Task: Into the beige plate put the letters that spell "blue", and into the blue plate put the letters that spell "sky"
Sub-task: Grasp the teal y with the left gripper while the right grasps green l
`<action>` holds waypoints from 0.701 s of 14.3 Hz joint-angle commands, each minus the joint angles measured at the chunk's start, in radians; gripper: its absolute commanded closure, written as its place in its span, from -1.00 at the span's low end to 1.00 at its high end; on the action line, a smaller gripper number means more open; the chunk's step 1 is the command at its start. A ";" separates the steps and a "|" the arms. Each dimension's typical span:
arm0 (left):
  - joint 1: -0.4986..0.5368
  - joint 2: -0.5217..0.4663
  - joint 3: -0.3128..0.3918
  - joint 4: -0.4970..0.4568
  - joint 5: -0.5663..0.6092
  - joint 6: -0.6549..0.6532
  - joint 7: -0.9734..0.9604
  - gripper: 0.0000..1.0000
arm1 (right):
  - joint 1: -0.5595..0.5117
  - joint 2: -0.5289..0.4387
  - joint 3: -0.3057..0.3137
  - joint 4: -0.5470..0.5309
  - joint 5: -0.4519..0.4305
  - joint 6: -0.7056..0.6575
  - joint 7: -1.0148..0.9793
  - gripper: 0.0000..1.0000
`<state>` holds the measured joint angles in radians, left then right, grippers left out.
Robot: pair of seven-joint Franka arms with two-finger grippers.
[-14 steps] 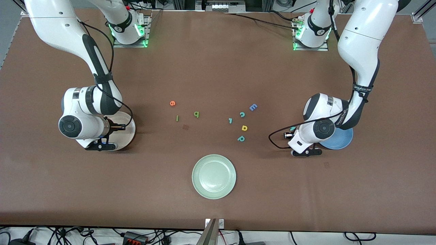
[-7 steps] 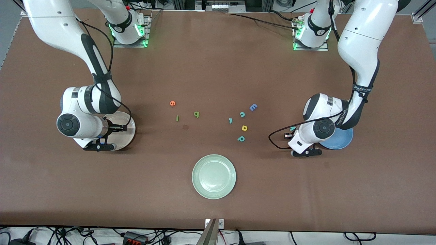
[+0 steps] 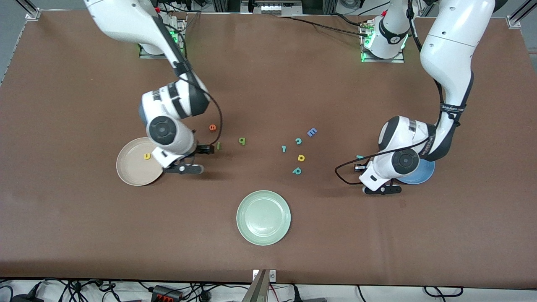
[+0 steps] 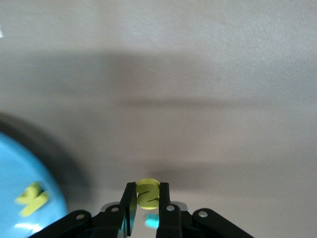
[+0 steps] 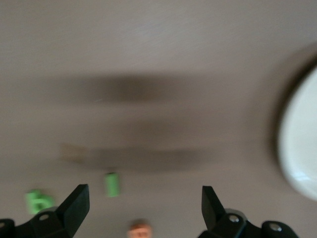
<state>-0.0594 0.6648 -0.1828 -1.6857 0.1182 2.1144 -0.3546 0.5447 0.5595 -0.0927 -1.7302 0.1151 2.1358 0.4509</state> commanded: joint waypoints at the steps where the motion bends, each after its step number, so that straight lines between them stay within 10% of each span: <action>1: 0.018 -0.043 0.002 0.053 0.027 -0.140 0.025 0.80 | 0.018 0.026 -0.012 -0.002 0.098 0.038 0.026 -1.00; 8: 0.217 -0.073 0.000 -0.029 0.035 -0.188 0.240 0.73 | 0.069 0.083 -0.013 -0.009 0.098 0.053 0.040 -0.44; 10: 0.228 -0.079 0.002 -0.089 0.035 -0.151 0.240 0.23 | 0.089 0.106 -0.016 -0.009 0.098 0.076 0.040 -0.26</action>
<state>0.1670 0.6122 -0.1686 -1.6968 0.1268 1.9260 -0.1206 0.6046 0.6510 -0.0938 -1.7346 0.1954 2.1861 0.4771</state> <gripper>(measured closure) 0.780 0.260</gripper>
